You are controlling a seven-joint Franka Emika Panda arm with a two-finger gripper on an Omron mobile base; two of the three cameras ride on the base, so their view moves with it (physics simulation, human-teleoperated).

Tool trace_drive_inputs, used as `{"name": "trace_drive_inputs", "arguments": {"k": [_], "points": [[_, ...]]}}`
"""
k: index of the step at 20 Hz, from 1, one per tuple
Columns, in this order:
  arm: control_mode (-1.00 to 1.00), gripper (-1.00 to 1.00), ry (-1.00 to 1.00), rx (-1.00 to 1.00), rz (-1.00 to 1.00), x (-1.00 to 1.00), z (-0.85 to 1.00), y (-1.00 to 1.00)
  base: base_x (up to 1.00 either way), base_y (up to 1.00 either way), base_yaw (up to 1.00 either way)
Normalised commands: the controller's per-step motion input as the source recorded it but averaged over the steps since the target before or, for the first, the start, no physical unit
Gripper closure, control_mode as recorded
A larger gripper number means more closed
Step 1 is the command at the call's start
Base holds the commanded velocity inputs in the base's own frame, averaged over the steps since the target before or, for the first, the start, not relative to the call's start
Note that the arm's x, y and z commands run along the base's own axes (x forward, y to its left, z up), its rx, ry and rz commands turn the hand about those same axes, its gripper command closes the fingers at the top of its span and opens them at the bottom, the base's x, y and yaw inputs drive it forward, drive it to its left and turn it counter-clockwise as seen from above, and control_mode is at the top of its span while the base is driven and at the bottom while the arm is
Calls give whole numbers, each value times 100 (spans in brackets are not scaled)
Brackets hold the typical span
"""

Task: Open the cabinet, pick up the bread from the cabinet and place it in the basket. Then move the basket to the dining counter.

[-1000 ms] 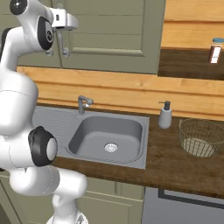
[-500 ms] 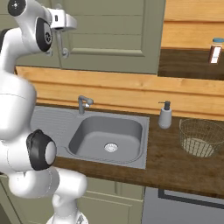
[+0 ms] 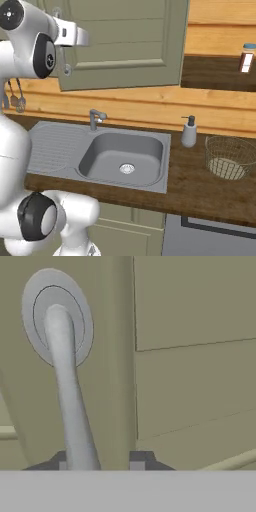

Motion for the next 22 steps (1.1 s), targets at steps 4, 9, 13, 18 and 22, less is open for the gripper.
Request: {"name": "trace_drive_inputs", "arguments": {"k": [4, 9, 13, 18, 22], "points": [[-100, 100, 0, 26, 0, -100, -30, -100, 0, 0, 0], [-100, 100, 9, 22, 0, -69, -28, -100, 0, 0, 0], [-100, 100, 14, 13, 0, -59, -29, -100, 0, 0, 0], [-100, -100, 24, 3, -13, -90, -21, -49, 0, 0, 0], [-100, -100, 3, 0, -9, -73, -3, 0, 0, 0, 0]]}}
